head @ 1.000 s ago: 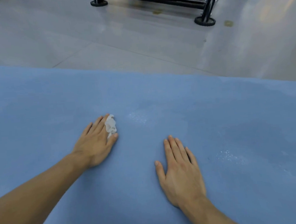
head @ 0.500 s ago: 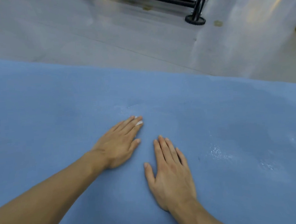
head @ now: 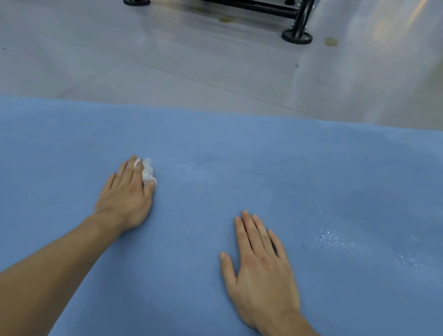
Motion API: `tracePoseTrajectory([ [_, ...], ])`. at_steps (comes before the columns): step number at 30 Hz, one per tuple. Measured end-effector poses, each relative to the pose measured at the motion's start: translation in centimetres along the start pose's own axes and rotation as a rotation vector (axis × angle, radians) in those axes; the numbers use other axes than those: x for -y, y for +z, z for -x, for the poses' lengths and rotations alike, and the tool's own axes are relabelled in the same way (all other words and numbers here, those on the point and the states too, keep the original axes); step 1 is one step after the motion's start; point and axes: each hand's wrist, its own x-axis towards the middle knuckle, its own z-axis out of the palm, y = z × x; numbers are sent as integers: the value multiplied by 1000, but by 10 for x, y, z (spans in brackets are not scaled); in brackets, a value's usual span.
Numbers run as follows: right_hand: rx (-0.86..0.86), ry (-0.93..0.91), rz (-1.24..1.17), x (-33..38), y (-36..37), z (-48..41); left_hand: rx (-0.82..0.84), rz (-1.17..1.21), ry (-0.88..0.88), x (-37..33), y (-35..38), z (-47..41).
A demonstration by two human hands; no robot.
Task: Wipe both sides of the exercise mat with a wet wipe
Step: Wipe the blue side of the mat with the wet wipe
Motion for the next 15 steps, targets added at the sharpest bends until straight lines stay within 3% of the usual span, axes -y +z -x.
tracePoseTrajectory([
  [8, -6, -2, 0, -1, 1, -2, 117, -121, 396, -114, 28, -23],
  [15, 21, -16, 21, -2, -2, -2, 126, -165, 609, -81, 19, 39],
])
